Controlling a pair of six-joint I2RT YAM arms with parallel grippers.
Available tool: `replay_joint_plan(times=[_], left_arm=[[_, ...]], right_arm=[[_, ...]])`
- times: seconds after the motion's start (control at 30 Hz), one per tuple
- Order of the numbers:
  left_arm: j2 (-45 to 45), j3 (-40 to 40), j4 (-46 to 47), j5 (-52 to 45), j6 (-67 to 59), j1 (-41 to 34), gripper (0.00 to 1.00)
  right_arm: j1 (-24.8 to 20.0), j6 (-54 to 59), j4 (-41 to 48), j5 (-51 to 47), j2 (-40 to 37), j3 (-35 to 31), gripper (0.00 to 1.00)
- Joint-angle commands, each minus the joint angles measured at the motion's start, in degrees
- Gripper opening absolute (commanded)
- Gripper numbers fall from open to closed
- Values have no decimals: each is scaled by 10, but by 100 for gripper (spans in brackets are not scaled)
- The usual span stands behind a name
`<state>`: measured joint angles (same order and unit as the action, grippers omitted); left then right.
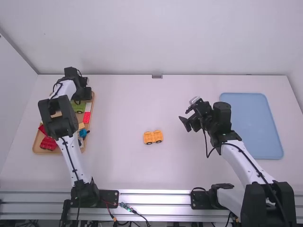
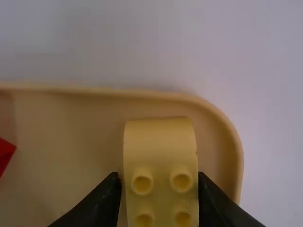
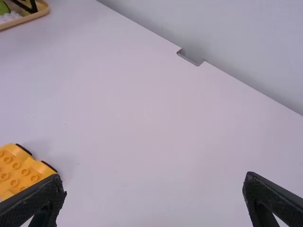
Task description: Assemble lego blocks to make yellow taxi
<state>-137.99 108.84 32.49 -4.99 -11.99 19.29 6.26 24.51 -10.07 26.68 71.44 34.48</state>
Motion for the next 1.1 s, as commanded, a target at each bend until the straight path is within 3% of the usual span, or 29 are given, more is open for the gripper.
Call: replay_joint_plan(times=[0.0, 0.23, 0.6, 1.07], left_arm=[[-12, -26, -1, -1, -5, 2, 38], [-10, -19, 5, -1, -7, 2, 32], [-4, 80, 109, -5, -29, -2, 2], [12, 206, 295, -174, -216, -45, 2]], right_arm=[[1, -1, 0, 3, -8, -4, 99], [2, 0, 0, 3, -8, -4, 99], [2, 0, -2, 3, -8, -4, 99], [-7, -8, -12, 3, -8, -3, 99]])
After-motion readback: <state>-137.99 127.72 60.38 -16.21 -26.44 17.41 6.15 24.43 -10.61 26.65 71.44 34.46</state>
